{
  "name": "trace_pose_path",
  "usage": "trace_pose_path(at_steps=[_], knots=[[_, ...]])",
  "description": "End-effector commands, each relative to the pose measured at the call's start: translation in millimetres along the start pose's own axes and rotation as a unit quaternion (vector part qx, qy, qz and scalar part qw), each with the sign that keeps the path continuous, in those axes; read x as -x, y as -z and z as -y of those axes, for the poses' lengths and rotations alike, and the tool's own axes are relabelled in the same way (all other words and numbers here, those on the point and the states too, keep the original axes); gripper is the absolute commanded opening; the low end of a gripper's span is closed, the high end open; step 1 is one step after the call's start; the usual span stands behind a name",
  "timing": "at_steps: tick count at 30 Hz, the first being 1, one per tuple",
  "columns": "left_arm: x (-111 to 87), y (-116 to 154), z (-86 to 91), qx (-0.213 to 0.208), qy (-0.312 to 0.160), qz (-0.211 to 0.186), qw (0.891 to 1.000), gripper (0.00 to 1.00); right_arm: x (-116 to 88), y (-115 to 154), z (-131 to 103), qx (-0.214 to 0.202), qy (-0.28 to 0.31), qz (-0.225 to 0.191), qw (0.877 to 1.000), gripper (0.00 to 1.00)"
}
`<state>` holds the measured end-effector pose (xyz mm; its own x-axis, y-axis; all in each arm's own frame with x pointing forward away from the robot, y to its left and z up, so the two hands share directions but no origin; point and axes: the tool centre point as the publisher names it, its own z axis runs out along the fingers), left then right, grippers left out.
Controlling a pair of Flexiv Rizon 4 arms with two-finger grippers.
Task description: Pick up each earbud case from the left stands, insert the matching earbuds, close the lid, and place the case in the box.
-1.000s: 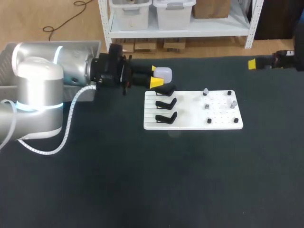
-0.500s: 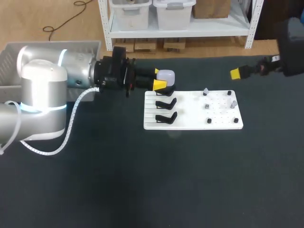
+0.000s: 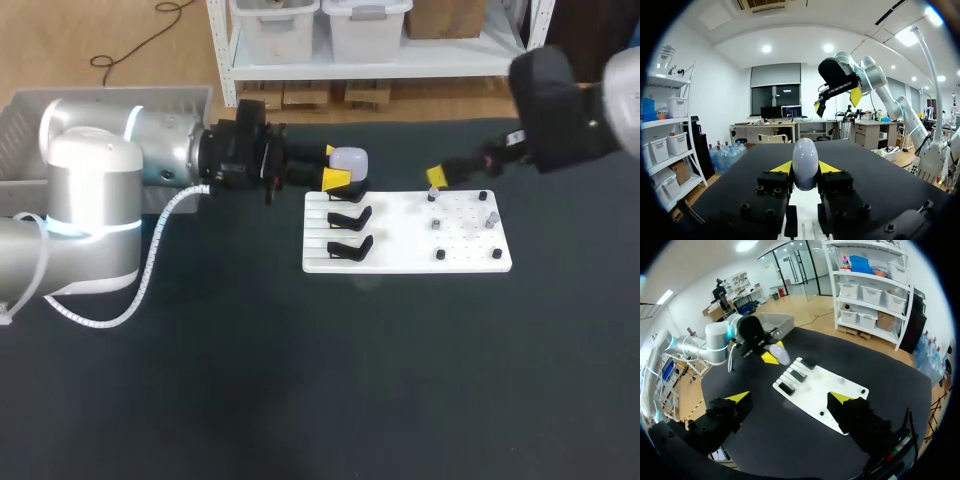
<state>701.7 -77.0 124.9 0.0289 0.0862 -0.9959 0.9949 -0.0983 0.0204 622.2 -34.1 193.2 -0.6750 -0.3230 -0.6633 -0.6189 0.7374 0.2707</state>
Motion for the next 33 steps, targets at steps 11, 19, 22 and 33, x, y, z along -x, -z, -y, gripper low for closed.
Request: trace_pose_path(at_steps=[11, 19, 22, 33], knots=[[-0.7, 0.0, -0.6, 0.000, -0.001, 0.001, 1.000, 0.00, 23.0, -51.2, -26.6, 0.025, 0.003, -0.041, 0.999, 1.00], [-0.7, 0.0, -0.6, 0.000, -0.001, 0.001, 1.000, 0.00, 23.3, -72.1, -30.0, 0.031, 0.001, -0.063, 0.998, 1.00], [-0.7, 0.0, -0.6, 0.000, -0.001, 0.001, 1.000, 0.00, 24.3, -77.8, -30.2, 0.033, -0.002, -0.068, 0.997, 1.00], [-0.7, 0.0, -0.6, 0.000, -0.001, 0.001, 1.000, 0.00, 25.5, -100.4, -26.6, 0.032, -0.006, -0.084, 0.996, 1.00]])
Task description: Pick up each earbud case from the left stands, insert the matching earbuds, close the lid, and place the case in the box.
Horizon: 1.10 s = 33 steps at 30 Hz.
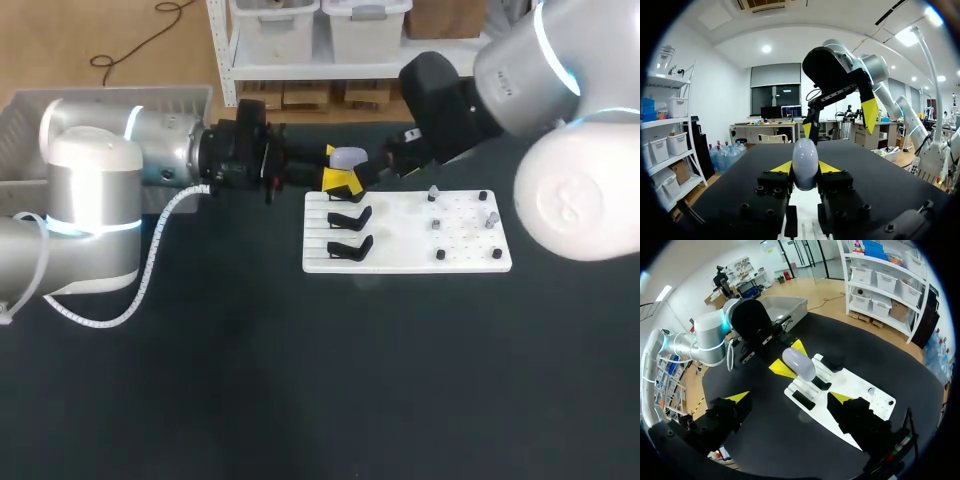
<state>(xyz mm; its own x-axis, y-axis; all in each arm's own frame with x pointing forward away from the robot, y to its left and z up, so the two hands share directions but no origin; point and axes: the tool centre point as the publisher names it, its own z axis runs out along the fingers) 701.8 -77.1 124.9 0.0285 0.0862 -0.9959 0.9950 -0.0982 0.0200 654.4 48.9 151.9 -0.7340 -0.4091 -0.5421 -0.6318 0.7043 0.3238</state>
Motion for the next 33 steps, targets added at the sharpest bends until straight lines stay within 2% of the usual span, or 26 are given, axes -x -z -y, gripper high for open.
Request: trace_pose_path(at_steps=[1, 33], knots=[[-0.8, 0.0, -0.5, 0.000, -0.001, 0.001, 1.000, 0.00, 6.3, -9.5, 5.5, -0.002, -0.001, -0.005, 1.000, 1.00], [-0.8, 0.0, -0.5, 0.000, -0.001, 0.001, 1.000, 0.00, 20.3, -23.1, 36.6, -0.031, -0.017, -0.009, 0.999, 1.00]])
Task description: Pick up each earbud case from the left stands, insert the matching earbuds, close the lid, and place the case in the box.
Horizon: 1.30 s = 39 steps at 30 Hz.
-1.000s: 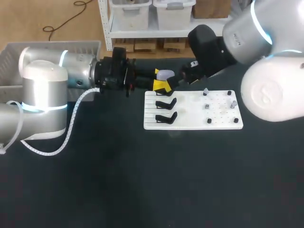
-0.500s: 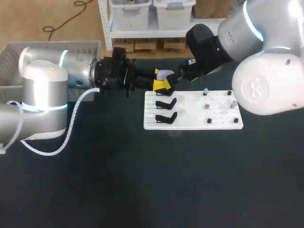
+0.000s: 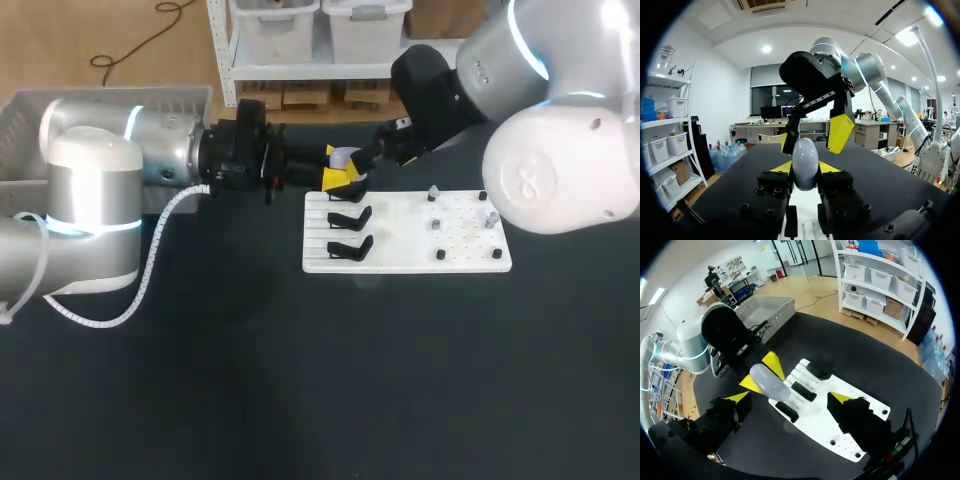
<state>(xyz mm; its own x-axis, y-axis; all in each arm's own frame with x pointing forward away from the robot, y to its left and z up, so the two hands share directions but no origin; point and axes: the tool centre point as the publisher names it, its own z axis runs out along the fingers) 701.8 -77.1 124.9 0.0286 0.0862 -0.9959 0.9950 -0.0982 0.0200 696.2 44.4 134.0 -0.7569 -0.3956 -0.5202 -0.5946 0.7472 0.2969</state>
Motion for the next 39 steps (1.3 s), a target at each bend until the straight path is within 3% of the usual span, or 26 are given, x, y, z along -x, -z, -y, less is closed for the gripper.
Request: trace_pose_path(at_steps=[1, 14, 25, 31, 39], knots=[[-0.8, 0.0, -0.5, 0.000, -0.001, 0.001, 1.000, 0.00, 1.3, -1.8, 1.8, -0.004, -0.002, -0.002, 1.000, 1.00], [-0.8, 0.0, -0.5, 0.000, -0.001, 0.001, 1.000, 0.00, 6.2, -1.6, 9.8, -0.013, -0.009, 0.000, 1.000, 1.00], [-0.8, 0.0, -0.5, 0.000, -0.001, 0.001, 1.000, 0.00, 22.0, 24.0, 19.6, -0.042, -0.014, 0.044, 0.998, 1.00], [-0.8, 0.0, -0.5, 0.000, -0.001, 0.001, 1.000, 0.00, 18.4, 51.9, 29.5, -0.103, 0.011, 0.053, 0.993, 1.00], [-0.8, 0.0, -0.5, 0.000, -0.001, 0.001, 1.000, 0.00, -11.0, 75.1, 57.4, -0.197, 0.020, 0.011, 0.980, 1.00]])
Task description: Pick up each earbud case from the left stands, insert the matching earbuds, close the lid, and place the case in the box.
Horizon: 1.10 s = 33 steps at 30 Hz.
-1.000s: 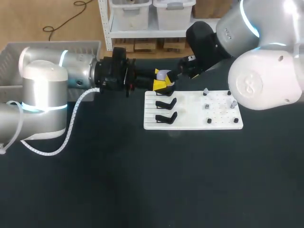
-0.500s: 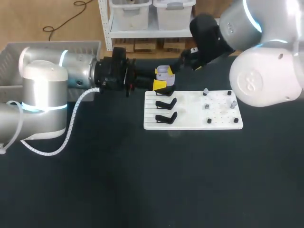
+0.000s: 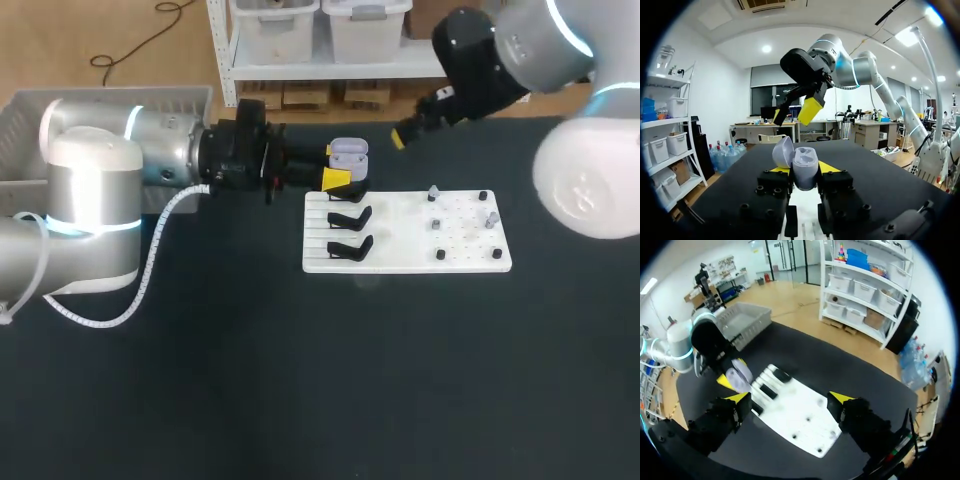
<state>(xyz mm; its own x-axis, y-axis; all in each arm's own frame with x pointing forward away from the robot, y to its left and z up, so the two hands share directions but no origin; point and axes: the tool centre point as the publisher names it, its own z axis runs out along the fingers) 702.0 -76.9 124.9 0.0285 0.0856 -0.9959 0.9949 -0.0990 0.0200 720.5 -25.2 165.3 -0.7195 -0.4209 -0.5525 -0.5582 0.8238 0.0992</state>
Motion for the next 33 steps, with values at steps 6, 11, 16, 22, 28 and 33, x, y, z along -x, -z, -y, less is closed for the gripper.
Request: trace_pose_path(at_steps=[6, 11, 16, 22, 28, 33], knots=[[-0.7, -0.2, -0.3, 0.000, -0.001, 0.000, 1.000, 0.00, -48.4, 18.5, 22.9, -0.135, -0.015, -0.050, 0.989, 1.00], [-0.7, -0.2, -0.3, 0.000, -0.001, 0.000, 1.000, 0.00, -74.9, 12.7, 37.5, -0.148, -0.036, -0.087, 0.984, 1.00], [-0.7, -0.2, -0.3, 0.000, -0.001, 0.000, 1.000, 0.00, -91.2, 7.2, 45.3, -0.150, -0.051, -0.111, 0.981, 1.00], [-0.7, -0.2, -0.3, 0.000, -0.001, 0.000, 1.000, 0.00, -103.7, -2.3, 52.4, -0.149, -0.069, -0.124, 0.978, 1.00], [-0.7, -0.2, -0.3, 0.000, -0.001, 0.000, 1.000, 0.00, -105.8, -3.9, 54.1, -0.150, -0.072, -0.126, 0.978, 1.00], [-0.7, -0.2, -0.3, 0.000, -0.001, 0.000, 1.000, 0.00, -105.8, -3.9, 54.1, -0.150, -0.072, -0.126, 0.978, 1.00]])
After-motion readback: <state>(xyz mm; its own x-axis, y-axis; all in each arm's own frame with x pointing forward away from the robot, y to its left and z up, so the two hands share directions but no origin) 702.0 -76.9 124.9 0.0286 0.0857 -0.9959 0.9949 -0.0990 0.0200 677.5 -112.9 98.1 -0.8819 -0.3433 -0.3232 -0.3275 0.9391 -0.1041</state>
